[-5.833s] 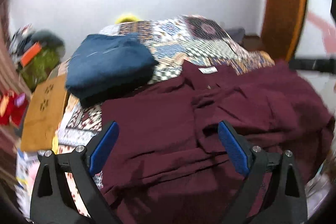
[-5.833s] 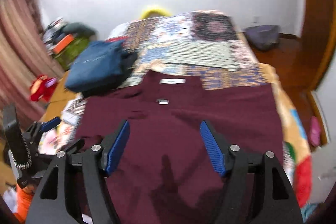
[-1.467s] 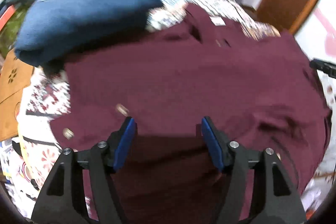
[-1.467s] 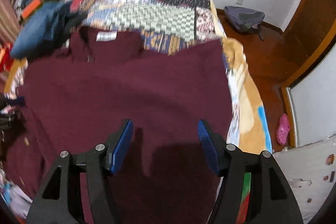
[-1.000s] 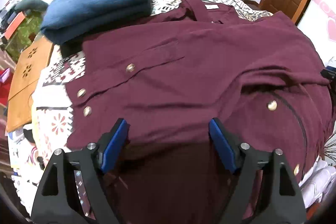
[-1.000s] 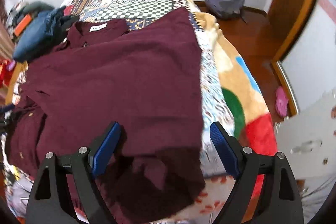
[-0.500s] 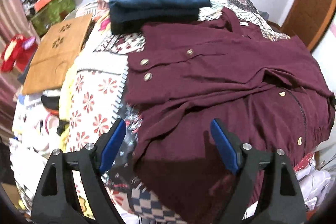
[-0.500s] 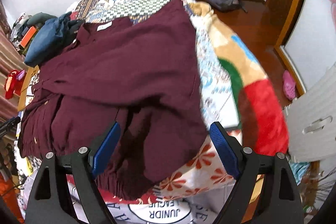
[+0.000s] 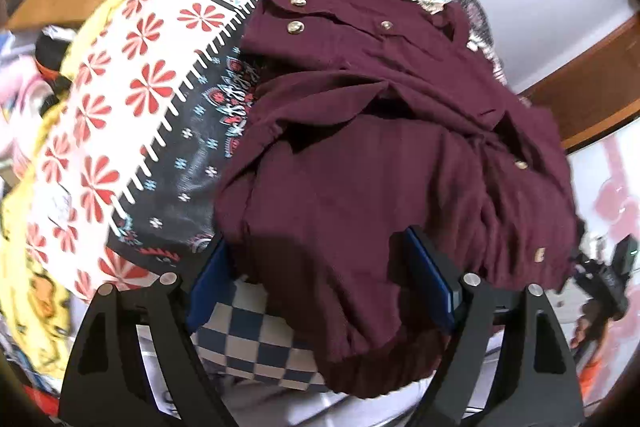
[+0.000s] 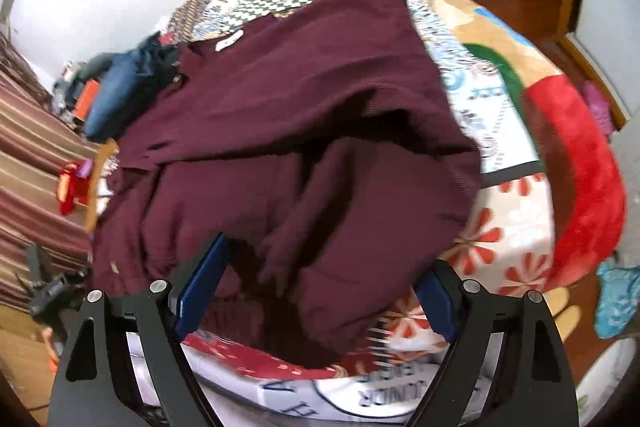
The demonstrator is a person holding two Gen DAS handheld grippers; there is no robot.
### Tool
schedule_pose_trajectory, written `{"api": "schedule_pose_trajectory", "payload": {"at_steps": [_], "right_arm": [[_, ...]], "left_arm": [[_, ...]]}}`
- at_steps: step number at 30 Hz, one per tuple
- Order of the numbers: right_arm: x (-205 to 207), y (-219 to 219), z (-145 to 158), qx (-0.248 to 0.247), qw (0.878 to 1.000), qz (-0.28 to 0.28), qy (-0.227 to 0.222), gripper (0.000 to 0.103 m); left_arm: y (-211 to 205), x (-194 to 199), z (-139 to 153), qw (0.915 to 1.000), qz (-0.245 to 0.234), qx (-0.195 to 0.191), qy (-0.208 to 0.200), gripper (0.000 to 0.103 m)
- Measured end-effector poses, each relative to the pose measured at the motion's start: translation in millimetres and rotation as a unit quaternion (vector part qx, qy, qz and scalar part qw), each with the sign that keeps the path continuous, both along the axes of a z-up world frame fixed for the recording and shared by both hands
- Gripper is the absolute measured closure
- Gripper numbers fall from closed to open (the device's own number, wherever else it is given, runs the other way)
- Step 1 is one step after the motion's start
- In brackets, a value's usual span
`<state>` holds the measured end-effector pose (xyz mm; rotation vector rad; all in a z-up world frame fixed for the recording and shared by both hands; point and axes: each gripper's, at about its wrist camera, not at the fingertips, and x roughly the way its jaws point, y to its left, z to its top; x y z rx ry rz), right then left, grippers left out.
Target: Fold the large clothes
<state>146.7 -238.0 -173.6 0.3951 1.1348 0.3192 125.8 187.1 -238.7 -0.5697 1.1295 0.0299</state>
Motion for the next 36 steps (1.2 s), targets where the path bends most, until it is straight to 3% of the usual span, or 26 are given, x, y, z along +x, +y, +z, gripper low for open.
{"api": "schedule_pose_trajectory", "payload": {"at_steps": [2,4,6,8,9,13,15,21,26,31,36], "right_arm": [[3,4,-2,0.003,1.0,-0.009,-0.003,0.022],[5,8,0,0.003,1.0,-0.013,-0.014,0.034],[7,11,5,0.003,1.0,-0.01,-0.024,0.058],[7,12,10,-0.006,0.999,-0.008,-0.034,0.075],[7,12,14,-0.009,0.999,-0.007,-0.043,0.084],[11,7,29,0.008,0.997,-0.002,-0.074,0.09],[16,7,41,0.012,0.996,0.006,-0.092,0.092],[42,18,78,0.024,0.987,0.025,-0.154,0.094],[82,19,92,0.015,0.982,-0.001,-0.19,0.095],[133,23,80,-0.011,0.982,-0.023,-0.186,0.095],[186,28,42,-0.042,0.988,-0.035,-0.146,0.095]], "left_arm": [[-4,-2,3,0.9994,-0.017,-0.026,-0.016,0.02],[-14,-3,8,0.997,-0.042,-0.053,-0.039,0.03],[-26,-1,14,0.9965,-0.058,-0.042,-0.043,0.039],[-34,3,21,0.9961,-0.069,-0.022,-0.052,0.048],[-37,5,24,0.9956,-0.075,-0.015,-0.055,0.058],[-40,17,42,0.9944,-0.076,0.006,-0.073,0.078],[-39,23,55,0.9932,-0.075,0.015,-0.088,0.082],[-23,46,104,0.9848,-0.064,0.01,-0.161,0.088],[-3,92,134,0.9785,-0.037,0.005,-0.203,0.091],[17,150,122,0.9814,0.003,0.017,-0.191,0.093],[31,211,82,0.9872,0.038,0.045,-0.148,0.093]]}}
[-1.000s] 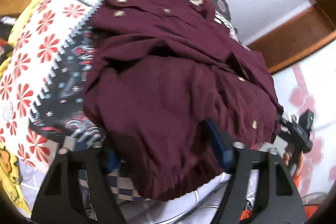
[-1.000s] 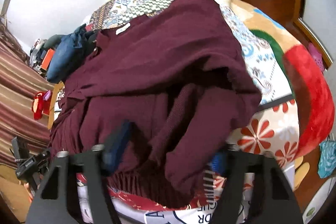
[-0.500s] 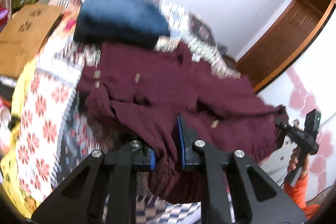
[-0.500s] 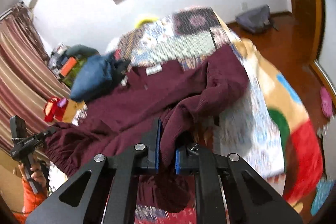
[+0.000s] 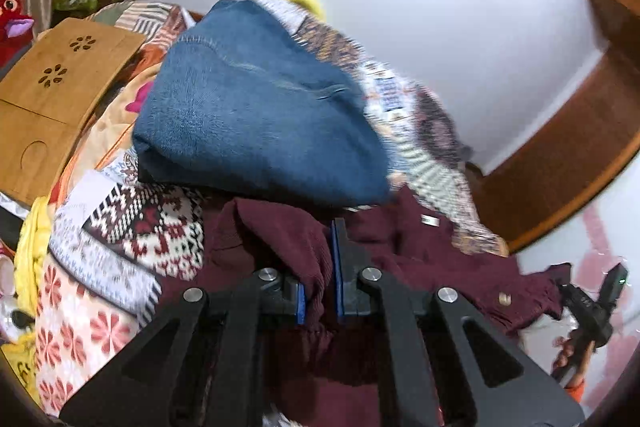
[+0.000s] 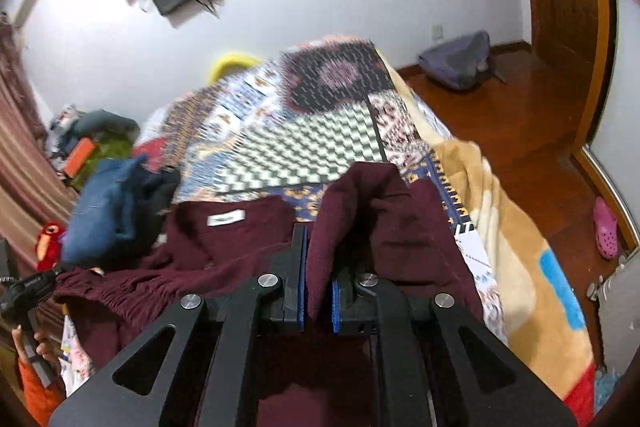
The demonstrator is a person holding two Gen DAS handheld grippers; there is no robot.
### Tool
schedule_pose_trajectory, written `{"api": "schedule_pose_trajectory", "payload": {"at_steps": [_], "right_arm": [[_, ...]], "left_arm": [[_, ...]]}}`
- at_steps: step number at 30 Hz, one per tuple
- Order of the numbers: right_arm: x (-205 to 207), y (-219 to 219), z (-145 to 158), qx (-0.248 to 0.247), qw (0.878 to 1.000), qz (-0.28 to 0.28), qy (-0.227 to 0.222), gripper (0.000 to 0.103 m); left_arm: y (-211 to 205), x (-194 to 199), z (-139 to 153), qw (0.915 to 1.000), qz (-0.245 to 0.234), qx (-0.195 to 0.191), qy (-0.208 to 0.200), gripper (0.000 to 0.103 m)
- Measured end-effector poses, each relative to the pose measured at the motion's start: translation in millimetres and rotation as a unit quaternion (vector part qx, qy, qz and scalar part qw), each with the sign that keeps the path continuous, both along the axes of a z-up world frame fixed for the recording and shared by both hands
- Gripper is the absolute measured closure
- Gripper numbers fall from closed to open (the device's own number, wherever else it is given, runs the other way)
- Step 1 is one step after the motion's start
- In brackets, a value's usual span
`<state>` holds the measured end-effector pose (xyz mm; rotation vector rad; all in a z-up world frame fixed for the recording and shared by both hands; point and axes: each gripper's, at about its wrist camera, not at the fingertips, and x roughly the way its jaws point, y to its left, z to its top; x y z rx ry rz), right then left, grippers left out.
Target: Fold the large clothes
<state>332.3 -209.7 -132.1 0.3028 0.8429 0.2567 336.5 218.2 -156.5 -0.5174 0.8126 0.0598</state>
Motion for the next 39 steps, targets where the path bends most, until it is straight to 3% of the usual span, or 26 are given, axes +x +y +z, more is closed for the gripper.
{"api": "schedule_pose_trajectory", "payload": {"at_steps": [6,11,14,17,19,21,24,27,29,33,39], "right_arm": [[30,-7,-36,-0.012,0.999,-0.01,0.041,0.095],[34,-12,-34,-0.001,0.999,-0.01,0.052,0.093],[30,-10,-22,-0.018,0.999,-0.02,0.047,0.088],[16,-6,4,-0.043,0.999,-0.026,0.009,0.083],[7,-5,21,-0.057,0.998,-0.034,-0.019,0.074],[-1,-1,34,-0.062,0.996,-0.038,-0.044,0.059],[-16,5,51,-0.06,0.995,-0.026,-0.068,0.049],[-22,17,52,-0.067,0.996,-0.002,-0.062,0.046],[-25,29,47,-0.076,0.996,0.024,-0.049,0.043],[-28,53,24,-0.096,0.993,0.07,-0.009,0.042],[-34,78,-18,-0.132,0.981,0.128,0.063,0.042]], "left_arm": [[-6,41,-58,0.9967,0.003,0.044,0.069,0.091],[-12,50,-73,0.9934,-0.019,0.06,0.096,0.09],[-15,48,-61,0.9929,-0.029,0.065,0.095,0.086],[-16,40,-42,0.9943,-0.031,0.057,0.084,0.082],[-19,29,-22,0.9964,-0.036,0.046,0.062,0.069],[-24,21,-4,0.9976,-0.04,0.044,0.036,0.059],[-40,4,30,0.9968,-0.05,0.062,-0.012,0.048],[-53,-11,52,0.9923,-0.056,0.098,-0.051,0.034],[-67,-17,57,0.9878,-0.069,0.127,-0.058,0.031],[-92,-19,42,0.9805,-0.105,0.162,-0.037,0.029],[-111,-15,-19,0.9781,-0.145,0.14,0.051,0.029]]}}
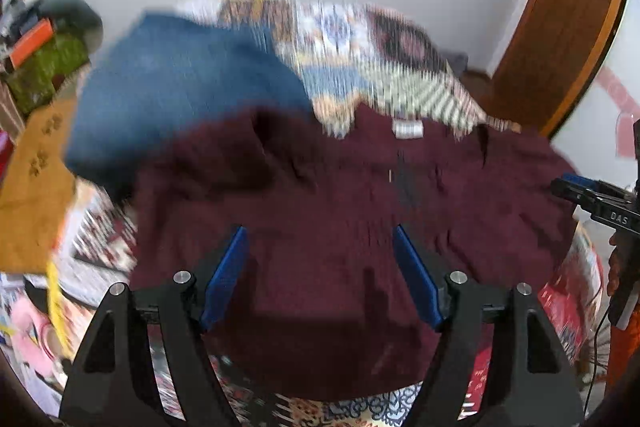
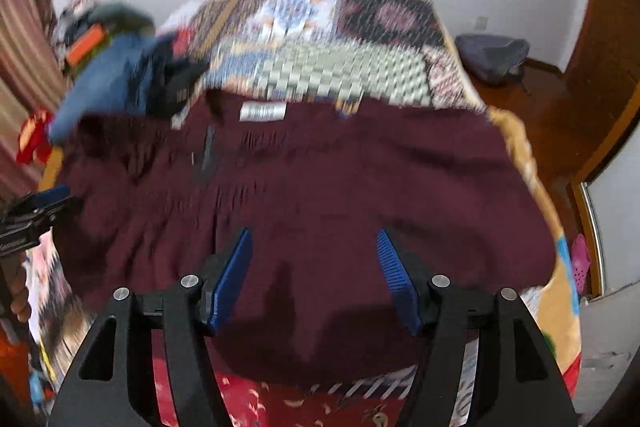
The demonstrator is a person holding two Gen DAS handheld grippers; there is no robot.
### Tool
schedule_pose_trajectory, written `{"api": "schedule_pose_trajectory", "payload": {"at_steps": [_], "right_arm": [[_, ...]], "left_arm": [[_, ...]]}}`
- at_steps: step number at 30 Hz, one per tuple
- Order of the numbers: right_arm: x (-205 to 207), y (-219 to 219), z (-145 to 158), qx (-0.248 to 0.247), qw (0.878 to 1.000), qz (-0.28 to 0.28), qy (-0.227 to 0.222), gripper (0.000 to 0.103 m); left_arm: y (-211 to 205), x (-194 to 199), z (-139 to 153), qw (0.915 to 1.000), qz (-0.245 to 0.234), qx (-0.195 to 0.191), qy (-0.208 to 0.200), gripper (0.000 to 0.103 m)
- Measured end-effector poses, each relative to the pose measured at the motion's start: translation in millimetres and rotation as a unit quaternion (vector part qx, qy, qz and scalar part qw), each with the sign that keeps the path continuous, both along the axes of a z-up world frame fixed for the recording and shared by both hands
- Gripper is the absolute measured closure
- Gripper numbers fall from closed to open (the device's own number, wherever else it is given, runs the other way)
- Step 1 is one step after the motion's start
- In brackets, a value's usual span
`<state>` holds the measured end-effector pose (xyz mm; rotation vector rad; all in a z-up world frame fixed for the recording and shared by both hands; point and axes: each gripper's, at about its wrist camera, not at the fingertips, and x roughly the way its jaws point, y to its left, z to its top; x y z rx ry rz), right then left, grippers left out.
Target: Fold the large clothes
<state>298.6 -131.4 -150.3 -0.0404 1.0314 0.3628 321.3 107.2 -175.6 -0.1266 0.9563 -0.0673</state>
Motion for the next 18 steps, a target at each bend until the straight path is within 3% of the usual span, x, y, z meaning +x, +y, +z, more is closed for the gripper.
{"api": "schedule_pose_trajectory", "payload": {"at_steps": [3,6,9,13,18], "right_arm": [[-7,2,-18,-0.031,0.999,0.012,0.023,0.042],[-20,0,-22,-0.05,0.999,0.022,0.006,0.041],[-32,-2,-18,-0.063,0.998,0.022,-0.004,0.03],[-44,-1,-18,-0.075,0.997,0.018,-0.005,0.027],[-56,-6,-18,-0.078,0.997,0.005,0.002,0.027]], "left_arm": [[-2,0,-33,0.9986,0.007,-0.013,0.05,0.029],[-3,-9,-55,0.9978,0.006,-0.006,0.066,0.029],[-12,-25,-55,0.9979,-0.011,0.033,0.054,0.029],[-22,-46,-54,0.9951,-0.031,0.077,0.054,0.027],[-18,-72,-56,0.9945,-0.029,0.082,0.059,0.023]]}}
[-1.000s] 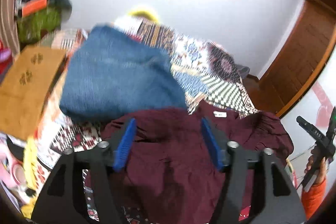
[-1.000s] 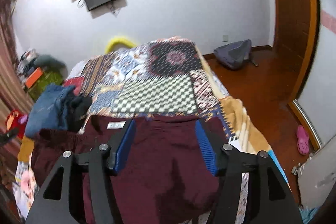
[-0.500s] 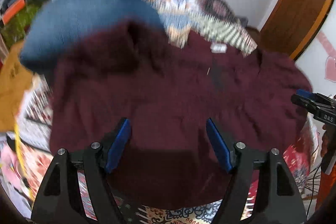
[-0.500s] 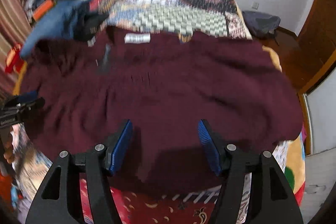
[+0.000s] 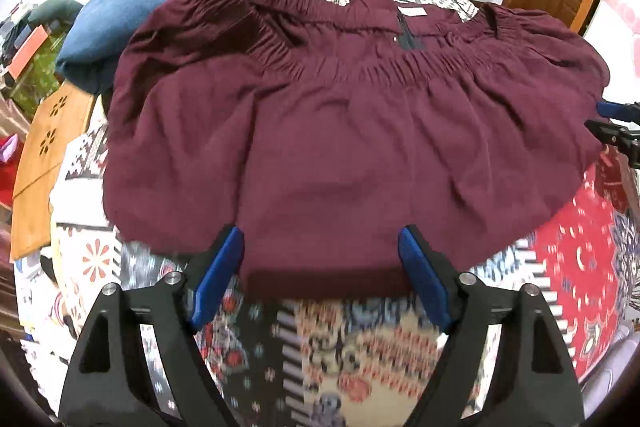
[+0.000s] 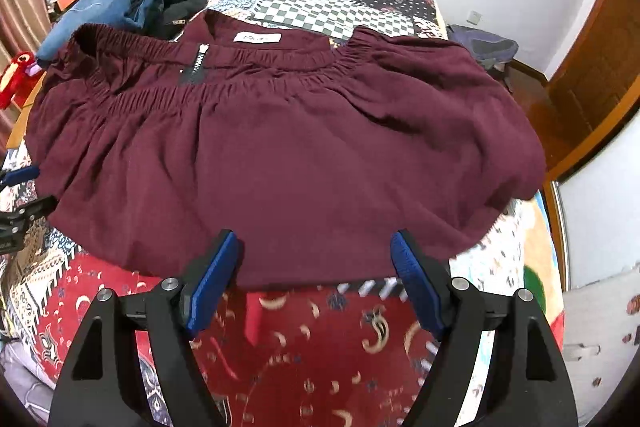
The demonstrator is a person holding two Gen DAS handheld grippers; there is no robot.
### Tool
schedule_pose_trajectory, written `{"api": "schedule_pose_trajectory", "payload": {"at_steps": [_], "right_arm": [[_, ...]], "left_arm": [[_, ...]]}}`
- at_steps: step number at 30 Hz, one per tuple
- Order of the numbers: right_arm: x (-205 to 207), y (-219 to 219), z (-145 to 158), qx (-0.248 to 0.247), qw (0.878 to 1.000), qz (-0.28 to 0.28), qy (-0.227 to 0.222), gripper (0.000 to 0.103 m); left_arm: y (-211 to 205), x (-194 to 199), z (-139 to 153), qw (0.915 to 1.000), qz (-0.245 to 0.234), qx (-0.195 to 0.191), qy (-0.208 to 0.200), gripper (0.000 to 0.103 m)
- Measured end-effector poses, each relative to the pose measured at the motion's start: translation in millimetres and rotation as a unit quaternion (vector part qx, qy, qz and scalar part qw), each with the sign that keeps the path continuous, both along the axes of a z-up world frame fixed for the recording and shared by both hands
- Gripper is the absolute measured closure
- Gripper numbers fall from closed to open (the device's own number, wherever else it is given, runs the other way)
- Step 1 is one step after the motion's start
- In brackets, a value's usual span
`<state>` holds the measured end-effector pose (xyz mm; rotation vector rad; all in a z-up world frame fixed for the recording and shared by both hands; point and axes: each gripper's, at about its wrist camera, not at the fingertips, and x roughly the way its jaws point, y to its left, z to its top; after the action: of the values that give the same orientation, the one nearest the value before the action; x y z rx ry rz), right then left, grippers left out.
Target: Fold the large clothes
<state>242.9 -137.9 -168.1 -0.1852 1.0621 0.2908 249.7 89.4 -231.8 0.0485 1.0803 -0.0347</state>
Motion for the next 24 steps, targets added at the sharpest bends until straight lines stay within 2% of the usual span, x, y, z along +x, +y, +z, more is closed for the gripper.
{"api": "schedule_pose_trajectory", "payload": {"at_steps": [8,11,14,15,17,19,21,24], "right_arm": [[-11,-10,19,0.043,0.999,-0.027,-0.003,0.027],[-14,-10,26,0.052,0.998,-0.033,-0.013,0.027],[-15,-8,28,0.059,0.998,-0.033,-0.015,0.027],[-14,-7,27,0.06,0.998,-0.033,-0.014,0.027],[-15,-6,26,0.062,0.997,-0.033,-0.011,0.027],[-15,-4,23,0.064,0.997,-0.031,-0.006,0.027],[-15,-3,21,0.065,0.997,-0.03,-0.002,0.027],[-15,-2,20,0.066,0.997,-0.03,0.0,0.027]], "left_arm": [[35,-35,12,0.9971,0.067,-0.037,-0.001,0.019],[57,-37,13,0.9911,0.114,-0.069,-0.003,0.019],[81,-40,12,0.98,0.171,-0.101,-0.002,0.018],[87,-38,9,0.976,0.183,-0.118,0.002,0.018],[100,-36,-1,0.9633,0.196,-0.183,0.016,0.018],[109,-32,-10,0.9476,0.198,-0.25,0.025,0.018],[117,-24,-22,0.9273,0.206,-0.311,0.031,0.018],[125,-10,-30,0.9101,0.211,-0.356,0.023,0.018]]}}
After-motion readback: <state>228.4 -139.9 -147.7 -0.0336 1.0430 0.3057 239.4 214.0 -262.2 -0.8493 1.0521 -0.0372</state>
